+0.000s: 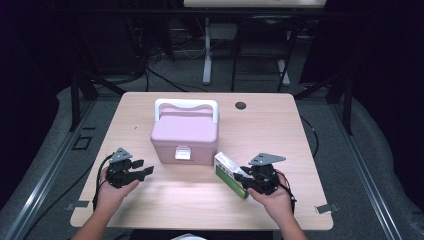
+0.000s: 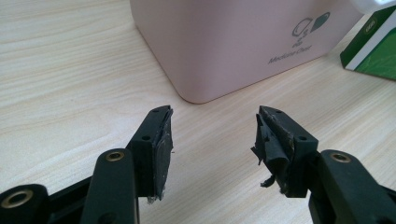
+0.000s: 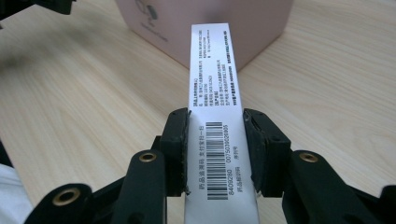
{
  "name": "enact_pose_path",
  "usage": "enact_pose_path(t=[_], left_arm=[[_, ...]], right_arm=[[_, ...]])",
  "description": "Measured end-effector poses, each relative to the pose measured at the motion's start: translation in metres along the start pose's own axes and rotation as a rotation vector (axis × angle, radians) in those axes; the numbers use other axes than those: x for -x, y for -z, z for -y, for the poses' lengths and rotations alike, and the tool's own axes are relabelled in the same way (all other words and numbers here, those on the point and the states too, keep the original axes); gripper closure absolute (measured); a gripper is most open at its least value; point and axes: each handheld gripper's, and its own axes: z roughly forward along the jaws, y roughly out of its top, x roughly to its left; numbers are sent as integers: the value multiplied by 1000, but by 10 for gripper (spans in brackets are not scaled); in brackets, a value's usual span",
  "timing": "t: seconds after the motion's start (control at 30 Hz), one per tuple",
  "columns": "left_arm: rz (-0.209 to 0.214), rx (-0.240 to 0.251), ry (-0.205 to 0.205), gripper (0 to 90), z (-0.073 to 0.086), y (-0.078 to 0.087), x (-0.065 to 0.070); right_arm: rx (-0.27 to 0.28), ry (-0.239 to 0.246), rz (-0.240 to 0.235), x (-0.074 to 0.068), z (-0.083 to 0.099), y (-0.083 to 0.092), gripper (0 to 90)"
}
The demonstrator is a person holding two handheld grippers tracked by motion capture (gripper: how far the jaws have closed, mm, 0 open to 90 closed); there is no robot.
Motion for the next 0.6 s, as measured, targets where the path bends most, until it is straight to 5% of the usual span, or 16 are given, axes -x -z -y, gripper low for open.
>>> enact_pose_path(t=[0.6], left_arm=[[-1, -1, 5, 457, 0, -1, 0]], right_arm=[[11, -75, 125, 53, 16, 33, 620]])
